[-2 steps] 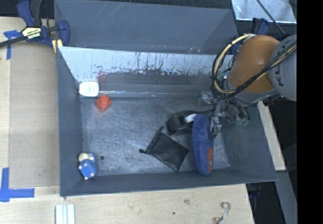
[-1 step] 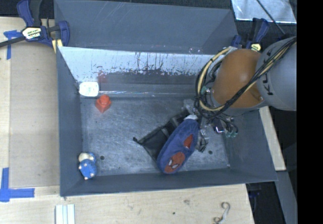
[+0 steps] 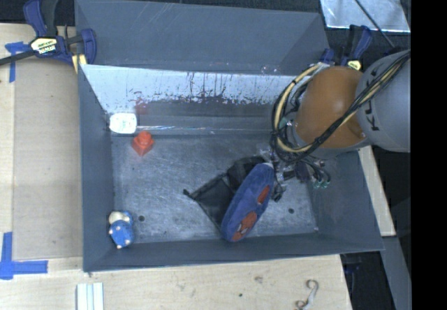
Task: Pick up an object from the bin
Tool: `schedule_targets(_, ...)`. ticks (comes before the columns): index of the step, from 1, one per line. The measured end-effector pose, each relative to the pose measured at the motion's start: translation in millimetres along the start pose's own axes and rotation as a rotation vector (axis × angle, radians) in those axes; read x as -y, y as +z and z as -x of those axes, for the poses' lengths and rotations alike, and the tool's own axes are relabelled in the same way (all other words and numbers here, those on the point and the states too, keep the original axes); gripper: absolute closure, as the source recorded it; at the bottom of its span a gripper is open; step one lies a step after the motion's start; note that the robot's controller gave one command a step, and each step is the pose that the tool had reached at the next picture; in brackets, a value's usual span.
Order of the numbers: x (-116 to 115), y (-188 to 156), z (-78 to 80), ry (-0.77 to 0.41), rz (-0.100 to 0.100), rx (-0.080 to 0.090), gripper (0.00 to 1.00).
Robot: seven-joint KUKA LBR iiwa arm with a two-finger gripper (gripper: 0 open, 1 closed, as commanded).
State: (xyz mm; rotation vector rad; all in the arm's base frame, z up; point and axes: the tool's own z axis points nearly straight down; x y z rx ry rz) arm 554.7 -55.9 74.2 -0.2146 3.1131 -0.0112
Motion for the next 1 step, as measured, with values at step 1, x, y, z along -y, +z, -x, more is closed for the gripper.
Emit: schedule_targets(1,22.7,-133.1,-15.3,0.033,0.005,-0.015,1.0)
